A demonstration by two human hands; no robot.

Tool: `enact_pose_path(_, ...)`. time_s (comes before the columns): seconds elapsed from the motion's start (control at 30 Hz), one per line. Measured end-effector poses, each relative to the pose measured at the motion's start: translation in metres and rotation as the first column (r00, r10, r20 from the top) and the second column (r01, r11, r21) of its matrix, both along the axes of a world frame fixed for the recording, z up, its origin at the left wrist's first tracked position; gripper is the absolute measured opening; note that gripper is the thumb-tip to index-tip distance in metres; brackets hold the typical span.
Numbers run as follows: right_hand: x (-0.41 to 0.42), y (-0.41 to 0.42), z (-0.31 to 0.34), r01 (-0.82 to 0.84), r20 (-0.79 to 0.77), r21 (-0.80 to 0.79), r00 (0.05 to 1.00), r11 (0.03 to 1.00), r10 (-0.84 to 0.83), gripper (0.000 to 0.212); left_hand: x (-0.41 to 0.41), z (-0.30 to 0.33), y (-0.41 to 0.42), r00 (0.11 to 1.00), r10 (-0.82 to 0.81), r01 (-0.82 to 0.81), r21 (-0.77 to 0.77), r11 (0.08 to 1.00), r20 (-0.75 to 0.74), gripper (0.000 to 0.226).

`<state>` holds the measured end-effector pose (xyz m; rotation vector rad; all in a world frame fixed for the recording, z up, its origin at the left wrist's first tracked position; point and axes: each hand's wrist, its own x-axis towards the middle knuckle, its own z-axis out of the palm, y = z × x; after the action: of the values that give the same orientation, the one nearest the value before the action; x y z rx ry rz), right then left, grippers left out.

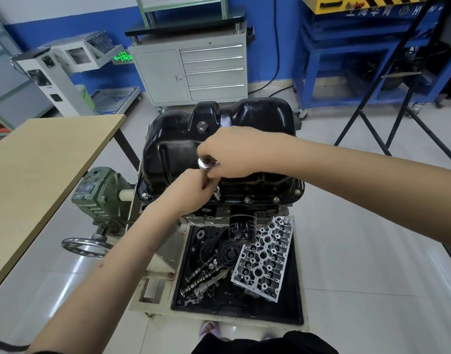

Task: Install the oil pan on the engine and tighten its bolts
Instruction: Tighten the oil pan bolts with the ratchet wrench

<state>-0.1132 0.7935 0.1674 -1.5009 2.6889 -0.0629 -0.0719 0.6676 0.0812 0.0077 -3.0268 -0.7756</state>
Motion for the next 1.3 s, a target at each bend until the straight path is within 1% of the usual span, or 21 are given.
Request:
enact_pose_path(0.07,-0.002,0.000,0.003,-0.055,-0.016,0.037,0.998,0.998,0.055,0.012,0.000,-0.001,-0.002,1.000,-0.025,0.025,-0.039,0.999,-0.002,0.042)
enact_pose_path(0.1,-0.001,0.000,0.003,-0.045,-0.026,0.027,0.999,0.999,0.046,0.011,0.000,-0.001,-0.003,1.000,-0.030,0.029,-0.042,0.999,-0.006,0.041)
enact_pose_path(0.13,0.000,0.000,0.001,-0.014,-0.034,-0.001,0.999,1.000,0.014,0.015,0.000,0.000,-0.004,0.999,-0.031,0.031,-0.032,0.999,-0.011,0.040)
enact_pose_path(0.2,0.003,0.000,-0.005,0.071,-0.016,-0.071,0.997,0.995,-0.072,0.035,0.000,0.001,-0.003,0.999,-0.029,0.029,-0.005,1.000,-0.023,0.038)
enact_pose_path(0.23,0.004,0.000,-0.007,0.101,0.004,-0.096,0.995,0.990,-0.101,0.040,0.001,0.000,-0.002,0.999,-0.019,0.019,0.008,1.000,-0.026,0.038)
enact_pose_path(0.33,0.005,-0.002,-0.010,0.145,0.045,-0.112,0.989,0.983,-0.140,0.045,-0.001,-0.001,0.001,1.000,0.015,-0.015,0.001,1.000,-0.021,0.039)
enact_pose_path(0.43,0.002,-0.003,-0.011,0.113,0.079,-0.073,0.991,0.991,-0.107,0.038,-0.002,0.000,-0.001,1.000,0.000,0.000,-0.031,1.000,-0.012,0.039)
enact_pose_path(0.53,-0.001,0.001,-0.005,-0.033,0.031,0.002,0.999,0.999,0.032,0.016,-0.001,0.002,-0.003,0.999,-0.039,0.040,-0.042,0.998,0.013,0.036)
enact_pose_path(0.63,-0.005,0.004,0.004,-0.142,-0.036,0.080,0.989,0.987,0.145,0.015,0.000,0.002,-0.001,0.997,-0.077,0.078,-0.123,0.989,0.015,0.038)
enact_pose_path(0.7,-0.004,0.004,0.002,-0.125,-0.124,0.076,0.983,0.989,0.134,0.015,-0.001,0.001,-0.002,0.997,-0.072,0.073,-0.125,0.989,0.012,0.039)
enact_pose_path(0.73,-0.002,0.004,0.000,-0.085,-0.161,0.053,0.983,0.995,0.093,0.015,-0.001,0.001,-0.003,0.998,-0.061,0.062,-0.097,0.993,0.010,0.038)
enact_pose_path(0.77,0.000,0.003,-0.003,-0.031,-0.167,0.024,0.985,0.999,0.035,0.021,-0.001,0.000,-0.004,0.999,-0.051,0.051,-0.062,0.997,0.006,0.037)
enact_pose_path(0.83,0.005,0.003,-0.010,0.075,-0.110,-0.025,0.991,0.997,-0.077,0.039,0.000,0.000,-0.004,0.999,-0.041,0.041,-0.012,0.999,-0.018,0.033)
enact_pose_path(0.9,0.007,0.003,-0.013,0.134,-0.059,-0.043,0.989,0.990,-0.137,0.042,0.001,-0.001,-0.003,0.999,-0.043,0.043,-0.016,0.999,-0.033,0.034)
enact_pose_path(0.97,0.004,0.002,-0.011,0.112,-0.081,-0.017,0.990,0.994,-0.113,0.037,0.000,-0.003,-0.003,0.999,-0.048,0.047,-0.030,0.998,-0.020,0.034)
enact_pose_path(1.07,-0.002,0.003,0.001,-0.047,-0.155,0.086,0.986,0.995,0.060,0.014,-0.002,-0.004,-0.002,0.999,-0.049,0.048,-0.080,0.996,-0.013,0.041)
enact_pose_path(1.13,-0.006,0.005,0.005,-0.137,-0.219,0.149,0.961,0.979,0.167,0.017,-0.001,-0.004,0.000,0.996,-0.074,0.069,-0.104,0.992,-0.044,0.044)
enact_pose_path(1.17,-0.006,0.005,0.004,-0.152,-0.263,0.161,0.946,0.975,0.191,0.018,-0.001,-0.004,0.000,0.995,-0.079,0.073,-0.102,0.992,-0.060,0.045)
enact_pose_path(1.23,-0.003,0.004,0.000,-0.121,-0.351,0.129,0.923,0.984,0.160,0.014,0.000,-0.004,-0.001,0.995,-0.071,0.066,-0.070,0.995,-0.066,0.045)
enact_pose_path(1.27,-0.001,0.004,-0.003,-0.082,-0.358,0.086,0.928,0.993,0.107,0.019,0.000,-0.005,-0.003,0.996,-0.068,0.065,-0.047,0.997,-0.060,0.043)
enact_pose_path(1.3,0.001,0.004,-0.006,-0.026,-0.307,0.047,0.951,0.999,0.039,0.026,0.000,-0.005,-0.004,0.996,-0.067,0.066,-0.023,0.998,-0.056,0.040)
